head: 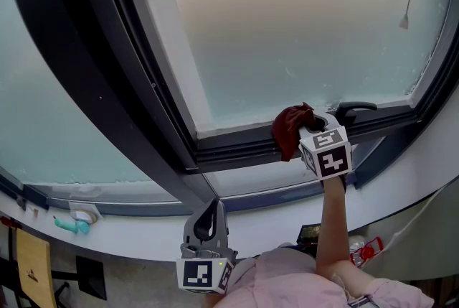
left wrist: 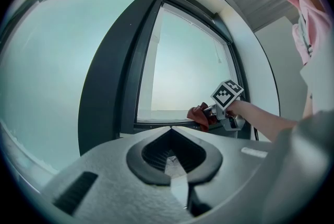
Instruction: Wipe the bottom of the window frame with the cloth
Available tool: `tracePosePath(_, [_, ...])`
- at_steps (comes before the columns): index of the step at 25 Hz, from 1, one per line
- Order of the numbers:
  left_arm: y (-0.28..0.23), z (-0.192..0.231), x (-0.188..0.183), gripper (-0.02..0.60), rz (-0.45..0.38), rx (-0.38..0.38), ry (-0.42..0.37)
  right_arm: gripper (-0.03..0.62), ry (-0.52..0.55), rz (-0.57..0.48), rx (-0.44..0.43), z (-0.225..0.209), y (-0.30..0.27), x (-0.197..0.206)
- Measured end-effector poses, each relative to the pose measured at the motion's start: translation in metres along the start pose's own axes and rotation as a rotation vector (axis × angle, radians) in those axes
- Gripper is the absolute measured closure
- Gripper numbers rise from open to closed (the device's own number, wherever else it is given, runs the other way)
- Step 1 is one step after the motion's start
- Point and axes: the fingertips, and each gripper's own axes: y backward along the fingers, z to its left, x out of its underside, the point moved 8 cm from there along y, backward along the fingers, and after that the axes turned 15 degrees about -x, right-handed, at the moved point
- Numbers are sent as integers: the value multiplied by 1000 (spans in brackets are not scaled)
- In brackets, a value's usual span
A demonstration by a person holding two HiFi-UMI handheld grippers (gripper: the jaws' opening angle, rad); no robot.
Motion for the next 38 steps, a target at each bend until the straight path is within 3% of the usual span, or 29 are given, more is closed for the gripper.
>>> tracePosePath(10, [0,3,1,586,3,-12,4,525,-3,-2,0,-2,1,1])
tracePosePath(24, [0,9,-1,586,2,-16,0,525,11,-10,63,-5,5,3])
tracePosePath(30, [5,8,-3,586,-4,-3,-10,523,128,-84,149,7,7,5])
tracePosePath(33, [8,6,-4,586,-3,11,-15,523,178,-182,196,22,16,-1])
tracePosePath(35, [11,6,-3,586,-3,16,-15,524,208,-255,192,39,23,-10])
tracePosePath(38, [17,7,-3,586,-2,17,-19,525,221,-322,109,69,25,-24])
